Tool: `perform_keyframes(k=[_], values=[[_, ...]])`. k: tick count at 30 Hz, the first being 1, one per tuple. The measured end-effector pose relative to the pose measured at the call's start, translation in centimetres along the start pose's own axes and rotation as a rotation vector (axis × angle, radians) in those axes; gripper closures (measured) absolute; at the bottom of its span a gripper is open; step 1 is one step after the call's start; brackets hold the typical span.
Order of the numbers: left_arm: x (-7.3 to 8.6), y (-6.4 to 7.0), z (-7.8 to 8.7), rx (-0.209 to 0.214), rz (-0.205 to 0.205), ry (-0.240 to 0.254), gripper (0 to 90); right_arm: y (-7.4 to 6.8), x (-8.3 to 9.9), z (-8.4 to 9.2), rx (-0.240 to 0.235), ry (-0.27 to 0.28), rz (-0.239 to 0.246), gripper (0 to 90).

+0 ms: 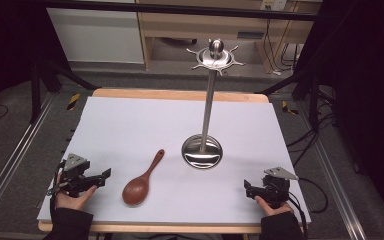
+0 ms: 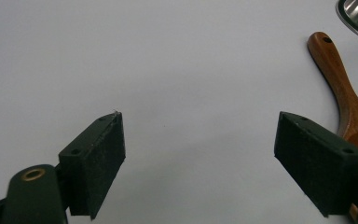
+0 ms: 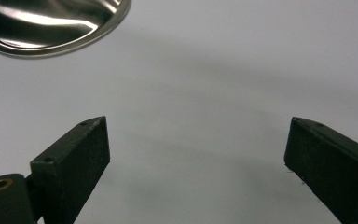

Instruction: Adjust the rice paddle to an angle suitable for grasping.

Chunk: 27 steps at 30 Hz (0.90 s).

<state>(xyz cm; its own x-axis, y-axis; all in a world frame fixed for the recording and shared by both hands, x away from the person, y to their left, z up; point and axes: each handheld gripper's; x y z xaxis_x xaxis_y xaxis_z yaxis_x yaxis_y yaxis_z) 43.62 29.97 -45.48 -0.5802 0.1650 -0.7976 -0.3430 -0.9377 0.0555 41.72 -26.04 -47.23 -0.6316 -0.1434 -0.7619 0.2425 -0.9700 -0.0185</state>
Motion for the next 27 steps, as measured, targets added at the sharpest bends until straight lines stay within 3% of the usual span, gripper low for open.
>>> perform_keyframes(k=[7,11,27], values=[[-0.4,0.4,0.4,0.005,0.003,0.009,16.6,-0.2,-0.1,0.4,-0.018,0.024,0.027,5.1],[-0.5,0.6,0.5,0.022,0.011,0.02,17.5,-0.4,0.0,0.7,0.005,0.042,0.04,8.4],[-2.6,1.7,1.1,0.075,-0.023,0.036,22.9,-0.3,0.1,0.3,0.016,-0.007,0.042,9.7]])
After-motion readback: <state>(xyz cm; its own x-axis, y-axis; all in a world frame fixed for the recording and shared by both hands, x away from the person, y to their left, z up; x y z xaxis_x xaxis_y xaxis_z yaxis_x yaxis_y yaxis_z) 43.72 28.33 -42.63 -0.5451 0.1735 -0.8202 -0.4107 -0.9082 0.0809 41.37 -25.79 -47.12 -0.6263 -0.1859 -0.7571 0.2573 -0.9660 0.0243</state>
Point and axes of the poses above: each handheld gripper's, and its own axes: z roughly backward along the jaws, x roughly out of its underside, y roughly to its right
